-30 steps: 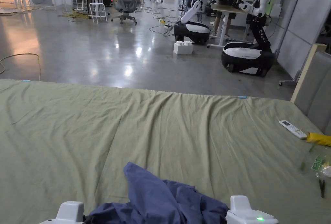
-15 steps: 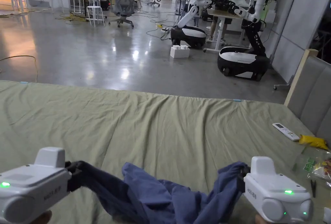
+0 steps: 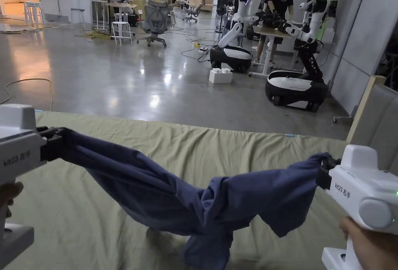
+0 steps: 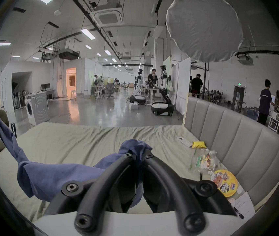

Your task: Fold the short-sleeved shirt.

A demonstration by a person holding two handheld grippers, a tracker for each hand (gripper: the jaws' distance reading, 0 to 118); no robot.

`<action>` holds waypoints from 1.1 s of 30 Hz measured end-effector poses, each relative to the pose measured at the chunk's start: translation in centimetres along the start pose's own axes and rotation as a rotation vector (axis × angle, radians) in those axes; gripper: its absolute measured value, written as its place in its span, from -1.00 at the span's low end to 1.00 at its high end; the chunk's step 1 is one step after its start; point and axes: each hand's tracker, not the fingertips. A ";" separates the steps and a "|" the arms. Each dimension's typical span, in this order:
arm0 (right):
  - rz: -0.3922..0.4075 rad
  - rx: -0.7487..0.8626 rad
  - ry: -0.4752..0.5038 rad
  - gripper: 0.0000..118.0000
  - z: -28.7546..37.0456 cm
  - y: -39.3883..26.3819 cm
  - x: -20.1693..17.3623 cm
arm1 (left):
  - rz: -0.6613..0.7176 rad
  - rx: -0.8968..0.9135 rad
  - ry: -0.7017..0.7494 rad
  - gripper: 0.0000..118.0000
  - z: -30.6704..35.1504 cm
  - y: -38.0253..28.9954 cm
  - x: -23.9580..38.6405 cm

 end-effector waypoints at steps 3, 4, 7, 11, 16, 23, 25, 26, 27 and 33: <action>-0.004 0.041 0.001 -0.90 0.3 2.6 -0.2 | 0.005 0.028 0.009 -0.95 0.0 1.7 -0.5; -0.007 0.051 0.005 -0.90 0.3 3.3 -0.2 | 0.007 0.035 0.015 -0.95 -0.2 2.3 -0.8; -0.001 0.083 -0.004 -0.90 0.2 5.5 -0.4 | 0.039 0.046 0.015 -0.95 -0.5 3.7 -1.2; 0.012 0.103 -0.012 -0.90 -0.2 7.3 -0.8 | 0.037 0.047 0.028 -0.95 -1.2 5.4 -1.4; 0.039 0.122 -0.017 -0.90 -0.7 8.6 -1.5 | 0.021 0.044 0.046 -0.95 -2.6 6.8 -1.2; 0.043 0.106 -0.027 -0.90 -2.8 9.6 -2.2 | -0.010 0.045 0.057 -0.95 -4.6 8.6 -0.5; 0.115 0.155 -0.054 -0.90 -3.3 10.3 -2.6 | -0.010 0.044 0.060 -0.95 -5.1 9.1 -0.4; 0.089 0.139 -0.050 -0.90 -3.6 10.5 -2.6 | -0.006 0.044 0.060 -0.95 -5.4 9.3 -0.4; 0.095 0.147 -0.056 -0.90 -3.9 10.9 -2.5 | -0.009 0.041 0.064 -0.95 -5.7 9.6 -0.4; 0.077 0.173 -0.083 -0.90 -5.4 13.9 -2.1 | -0.007 0.061 0.090 -0.95 -6.7 11.5 -0.9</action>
